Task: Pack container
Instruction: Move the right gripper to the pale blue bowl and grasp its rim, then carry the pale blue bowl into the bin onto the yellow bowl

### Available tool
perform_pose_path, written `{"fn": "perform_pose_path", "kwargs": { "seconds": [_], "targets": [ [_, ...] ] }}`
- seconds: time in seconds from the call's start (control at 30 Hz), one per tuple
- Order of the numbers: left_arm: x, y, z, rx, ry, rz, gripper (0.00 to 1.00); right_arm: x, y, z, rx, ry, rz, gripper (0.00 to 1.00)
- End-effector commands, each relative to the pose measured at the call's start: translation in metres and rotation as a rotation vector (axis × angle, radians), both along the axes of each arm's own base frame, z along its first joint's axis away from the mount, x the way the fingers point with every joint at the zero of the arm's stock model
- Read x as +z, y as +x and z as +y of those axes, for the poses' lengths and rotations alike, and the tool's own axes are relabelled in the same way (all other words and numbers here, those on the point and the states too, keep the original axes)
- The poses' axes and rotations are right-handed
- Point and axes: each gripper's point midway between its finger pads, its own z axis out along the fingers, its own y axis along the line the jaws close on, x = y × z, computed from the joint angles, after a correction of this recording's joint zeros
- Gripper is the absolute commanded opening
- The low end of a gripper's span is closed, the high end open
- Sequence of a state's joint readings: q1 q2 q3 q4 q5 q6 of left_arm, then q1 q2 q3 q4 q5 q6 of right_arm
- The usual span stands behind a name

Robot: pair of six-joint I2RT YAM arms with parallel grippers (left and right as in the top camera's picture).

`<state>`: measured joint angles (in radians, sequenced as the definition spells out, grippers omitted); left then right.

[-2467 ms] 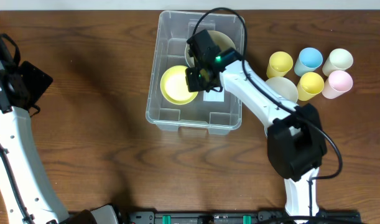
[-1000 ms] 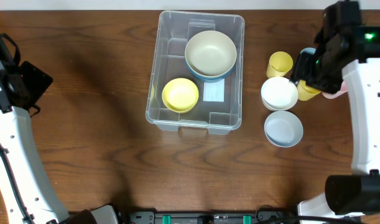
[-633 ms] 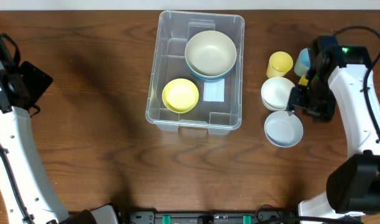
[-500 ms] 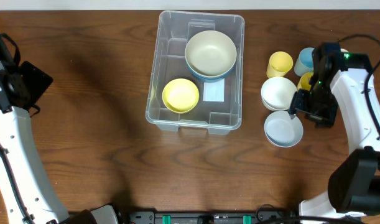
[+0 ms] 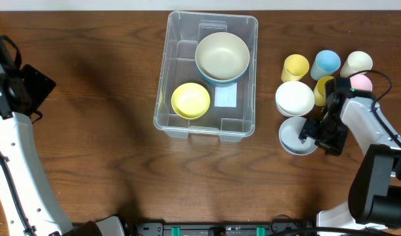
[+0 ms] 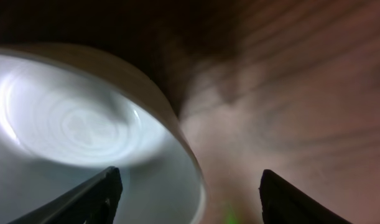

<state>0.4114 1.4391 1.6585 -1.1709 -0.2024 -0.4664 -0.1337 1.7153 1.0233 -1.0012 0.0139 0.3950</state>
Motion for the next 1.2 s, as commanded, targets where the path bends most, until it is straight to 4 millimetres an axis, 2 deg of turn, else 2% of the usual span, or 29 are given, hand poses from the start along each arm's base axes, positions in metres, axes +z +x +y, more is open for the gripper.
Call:
{"fn": "perform_pose_path", "kwargs": {
  "seconds": [0.0, 0.2, 0.27, 0.4, 0.6, 0.73, 0.8, 0.93, 1.17],
  "targets": [
    [0.005, -0.001, 0.003, 0.0, 0.018, 0.001, 0.98, -0.004, 0.002, 0.005, -0.023, 0.026, -0.043, 0.69],
    [0.005, -0.001, 0.003, 0.0, 0.018, 0.001, 0.98, -0.019, 0.005, 0.007, -0.032, 0.038, -0.086, 0.61],
    [0.005, -0.001, 0.003, 0.0, 0.018, 0.001, 0.98, -0.02, 0.006, 0.007, -0.031, 0.037, -0.093, 0.53],
    [0.005, -0.001, 0.003, 0.0, 0.018, 0.001, 0.98, -0.019, 0.01, 0.007, -0.03, 0.036, -0.109, 0.46],
    [0.005, -0.001, 0.003, 0.0, 0.018, 0.001, 0.98, -0.009, 0.015, 0.004, -0.021, 0.022, -0.153, 0.21],
    [0.005, -0.001, 0.003, 0.0, 0.018, 0.001, 0.98, 0.016, 0.021, 0.002, -0.019, 0.004, -0.24, 0.12],
    [0.005, -0.001, 0.003, 0.0, 0.018, 0.001, 0.98, 0.031, 0.023, 0.002, -0.018, -0.002, -0.291, 0.01],
    [0.005, -0.001, 0.003, 0.0, 0.018, 0.001, 0.98, 0.068, 0.024, 0.006, -0.004, -0.011, -0.399, 0.01],
    [0.005, -0.001, 0.003, 0.0, 0.018, 0.001, 0.98, 0.139, 0.032, 0.03, 0.092, -0.003, -0.542, 0.01]
  ]
}}
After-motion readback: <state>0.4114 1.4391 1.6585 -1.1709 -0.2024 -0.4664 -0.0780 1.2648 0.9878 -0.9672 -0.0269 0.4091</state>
